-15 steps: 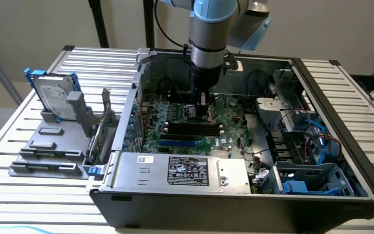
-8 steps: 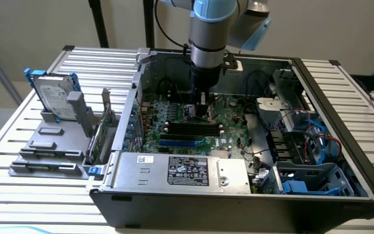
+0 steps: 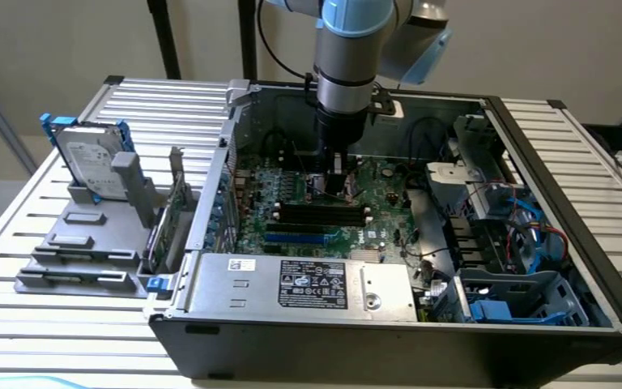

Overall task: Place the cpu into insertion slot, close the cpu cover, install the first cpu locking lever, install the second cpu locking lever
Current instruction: 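Place the cpu into insertion slot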

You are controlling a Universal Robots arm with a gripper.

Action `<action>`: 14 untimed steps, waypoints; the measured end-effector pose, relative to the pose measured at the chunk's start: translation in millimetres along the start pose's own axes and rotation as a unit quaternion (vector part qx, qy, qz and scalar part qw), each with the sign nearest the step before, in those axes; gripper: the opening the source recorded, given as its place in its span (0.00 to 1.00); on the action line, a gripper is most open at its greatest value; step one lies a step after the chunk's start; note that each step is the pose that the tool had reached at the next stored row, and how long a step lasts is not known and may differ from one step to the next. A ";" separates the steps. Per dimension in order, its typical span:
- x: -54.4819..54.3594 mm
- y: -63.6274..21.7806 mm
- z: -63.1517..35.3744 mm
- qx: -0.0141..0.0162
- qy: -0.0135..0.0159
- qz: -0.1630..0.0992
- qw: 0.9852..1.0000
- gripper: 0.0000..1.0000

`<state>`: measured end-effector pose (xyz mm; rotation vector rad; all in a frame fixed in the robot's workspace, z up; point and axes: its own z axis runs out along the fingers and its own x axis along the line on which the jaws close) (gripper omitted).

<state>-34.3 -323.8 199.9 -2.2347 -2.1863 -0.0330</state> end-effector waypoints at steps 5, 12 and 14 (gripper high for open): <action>0.0 0.1 0.2 0.000 -0.001 0.000 1.000 0.54; 0.0 0.3 0.4 0.000 -0.003 0.001 1.000 0.54; 0.0 0.3 0.6 0.000 -0.003 0.001 1.000 0.54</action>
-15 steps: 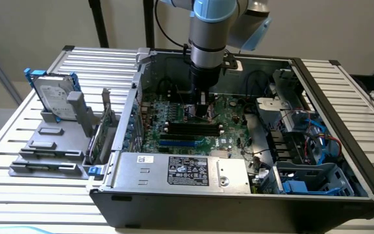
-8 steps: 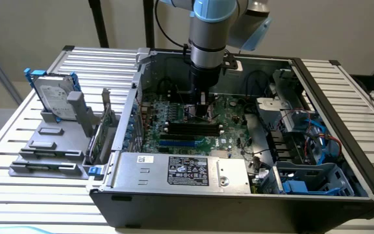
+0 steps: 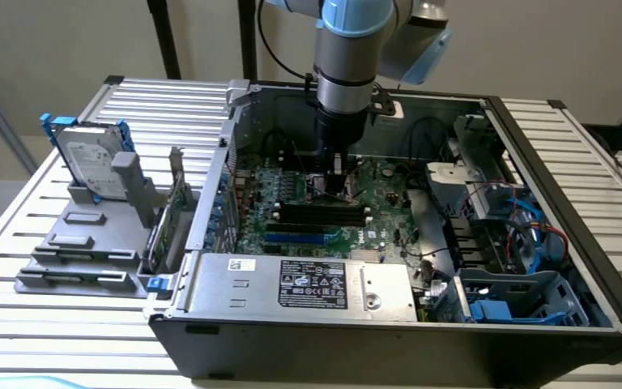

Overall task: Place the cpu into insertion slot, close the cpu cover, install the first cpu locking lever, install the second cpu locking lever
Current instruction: 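Place the cpu into insertion slot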

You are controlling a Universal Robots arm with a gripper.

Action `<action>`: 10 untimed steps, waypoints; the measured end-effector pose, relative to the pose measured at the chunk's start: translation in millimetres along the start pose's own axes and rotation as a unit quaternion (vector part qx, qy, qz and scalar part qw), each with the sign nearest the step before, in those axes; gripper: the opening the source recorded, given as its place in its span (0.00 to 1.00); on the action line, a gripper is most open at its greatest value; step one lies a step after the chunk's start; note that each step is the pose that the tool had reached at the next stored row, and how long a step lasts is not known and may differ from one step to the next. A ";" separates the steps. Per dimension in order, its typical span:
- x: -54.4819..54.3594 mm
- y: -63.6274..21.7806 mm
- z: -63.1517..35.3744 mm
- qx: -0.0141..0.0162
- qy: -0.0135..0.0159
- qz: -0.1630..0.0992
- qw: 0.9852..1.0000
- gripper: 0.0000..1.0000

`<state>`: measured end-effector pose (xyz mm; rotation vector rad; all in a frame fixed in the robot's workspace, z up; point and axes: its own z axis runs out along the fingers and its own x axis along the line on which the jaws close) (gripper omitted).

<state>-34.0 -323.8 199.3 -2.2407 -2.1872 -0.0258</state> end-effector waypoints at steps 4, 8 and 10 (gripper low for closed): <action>0.0 0.0 0.2 0.000 0.000 0.000 1.000 0.54; 0.0 0.0 0.4 0.000 -0.001 0.000 1.000 0.54; 0.0 0.0 0.5 0.000 -0.001 0.001 1.000 0.54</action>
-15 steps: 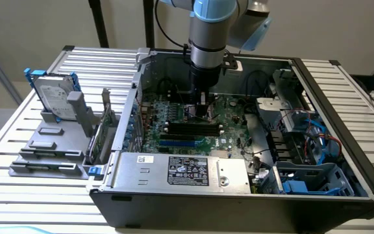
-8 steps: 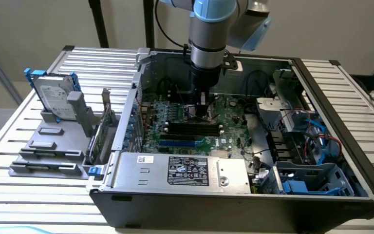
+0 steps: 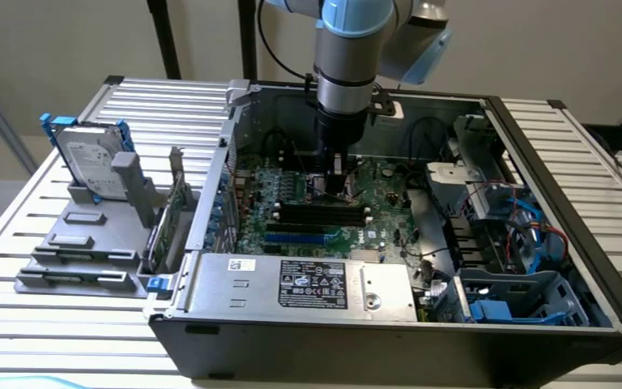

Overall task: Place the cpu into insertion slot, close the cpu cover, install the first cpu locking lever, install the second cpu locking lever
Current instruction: 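Place the cpu into insertion slot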

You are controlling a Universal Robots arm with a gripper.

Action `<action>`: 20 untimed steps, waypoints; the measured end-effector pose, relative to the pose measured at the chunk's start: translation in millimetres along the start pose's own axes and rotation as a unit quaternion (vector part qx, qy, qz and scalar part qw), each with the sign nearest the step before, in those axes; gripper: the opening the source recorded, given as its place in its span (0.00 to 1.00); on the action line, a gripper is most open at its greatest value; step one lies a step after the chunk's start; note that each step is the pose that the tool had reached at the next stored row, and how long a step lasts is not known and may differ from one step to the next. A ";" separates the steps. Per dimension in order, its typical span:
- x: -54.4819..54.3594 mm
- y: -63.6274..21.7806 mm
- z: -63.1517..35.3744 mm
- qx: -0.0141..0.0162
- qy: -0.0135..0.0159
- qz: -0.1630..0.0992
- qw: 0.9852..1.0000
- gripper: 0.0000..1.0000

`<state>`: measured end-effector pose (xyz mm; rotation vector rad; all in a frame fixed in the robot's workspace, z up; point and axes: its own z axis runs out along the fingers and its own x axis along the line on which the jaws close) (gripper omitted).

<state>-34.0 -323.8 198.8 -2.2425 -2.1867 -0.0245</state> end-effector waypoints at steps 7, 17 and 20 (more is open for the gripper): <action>0.0 0.0 0.3 0.000 0.000 0.000 1.000 0.54; 0.0 0.0 0.2 0.000 0.000 0.001 1.000 0.62; 0.1 0.0 -5.7 0.000 0.000 0.001 1.000 0.62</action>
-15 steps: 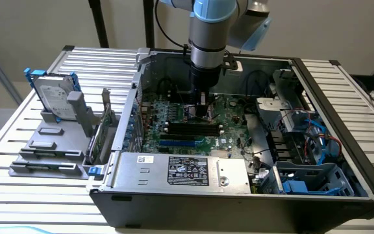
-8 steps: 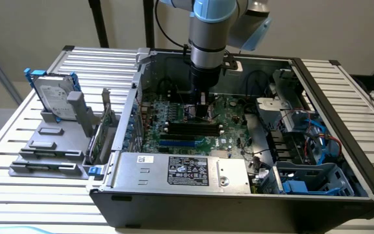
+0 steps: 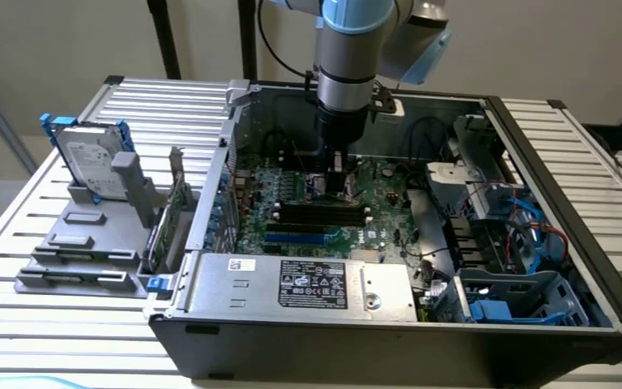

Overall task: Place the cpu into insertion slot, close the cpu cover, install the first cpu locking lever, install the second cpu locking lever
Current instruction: 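Place the cpu into insertion slot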

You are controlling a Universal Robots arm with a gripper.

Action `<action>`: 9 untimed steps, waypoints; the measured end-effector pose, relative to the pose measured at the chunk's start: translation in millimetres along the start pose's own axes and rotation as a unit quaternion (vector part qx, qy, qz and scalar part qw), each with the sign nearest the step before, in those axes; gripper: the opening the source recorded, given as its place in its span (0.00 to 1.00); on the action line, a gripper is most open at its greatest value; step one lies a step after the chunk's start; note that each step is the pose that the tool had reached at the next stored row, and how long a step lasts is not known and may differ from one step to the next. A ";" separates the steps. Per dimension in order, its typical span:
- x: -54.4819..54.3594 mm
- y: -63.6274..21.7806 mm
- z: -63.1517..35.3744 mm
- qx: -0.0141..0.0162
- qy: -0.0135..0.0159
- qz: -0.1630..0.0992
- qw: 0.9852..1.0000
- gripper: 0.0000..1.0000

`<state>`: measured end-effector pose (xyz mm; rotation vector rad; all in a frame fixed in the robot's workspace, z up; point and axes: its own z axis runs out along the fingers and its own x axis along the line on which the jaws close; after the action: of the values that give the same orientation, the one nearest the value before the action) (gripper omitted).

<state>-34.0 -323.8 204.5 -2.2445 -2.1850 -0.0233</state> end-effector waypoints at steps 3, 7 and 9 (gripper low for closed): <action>0.1 -0.2 -10.5 0.000 0.000 0.000 1.000 0.62; -1.5 -4.0 -22.1 0.000 0.000 0.000 1.000 0.60; -3.6 -8.0 -25.8 0.000 0.000 0.000 1.000 0.47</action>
<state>-42.3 -327.6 230.1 -2.2446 -2.1847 -0.0235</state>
